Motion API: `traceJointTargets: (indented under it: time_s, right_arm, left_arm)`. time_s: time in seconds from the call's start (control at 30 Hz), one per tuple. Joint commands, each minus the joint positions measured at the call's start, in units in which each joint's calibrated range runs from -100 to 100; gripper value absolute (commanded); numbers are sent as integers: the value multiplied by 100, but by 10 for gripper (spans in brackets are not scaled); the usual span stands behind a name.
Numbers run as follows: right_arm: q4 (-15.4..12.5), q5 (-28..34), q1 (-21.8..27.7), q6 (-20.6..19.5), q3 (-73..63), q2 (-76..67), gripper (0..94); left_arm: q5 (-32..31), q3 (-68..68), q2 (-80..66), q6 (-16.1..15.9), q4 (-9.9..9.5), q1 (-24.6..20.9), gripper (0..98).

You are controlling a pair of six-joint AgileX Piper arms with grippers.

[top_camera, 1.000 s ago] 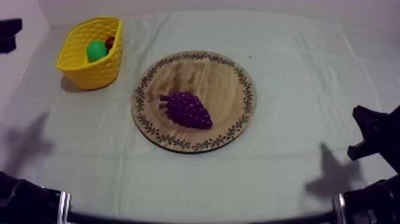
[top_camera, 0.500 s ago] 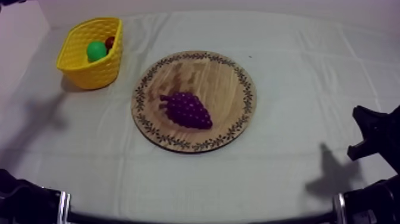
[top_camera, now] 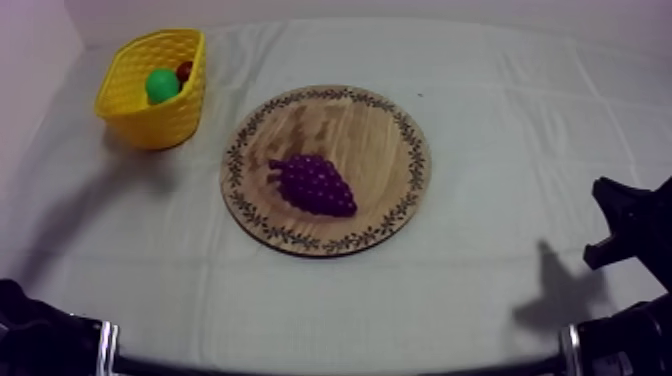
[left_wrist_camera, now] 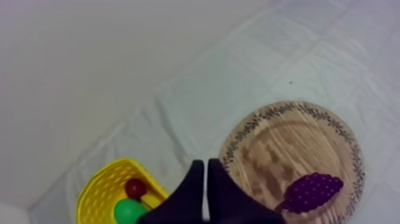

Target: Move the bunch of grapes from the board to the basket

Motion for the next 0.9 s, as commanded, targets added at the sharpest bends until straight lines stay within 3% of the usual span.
traceJointTargets:
  time_s: [0.0,0.23,0.63,0.73,0.87]
  right_arm:
    - [1,0,2,-2,-3,-1,4]
    - [1,0,2,-2,-3,-1,4]
    - [1,0,2,-2,-3,-1,4]
    - [1,0,2,-2,-3,-1,4]
    - [1,0,2,-2,-3,-1,4]
  left_arm:
    - [-4,-71,163,-3,-2,104,0]
    - [76,-382,559,-56,-24,239,0]
    - [454,-158,705,-258,-277,337,4]
    - [662,-134,689,-253,-290,370,78]
    - [977,-85,640,-185,-296,442,312]
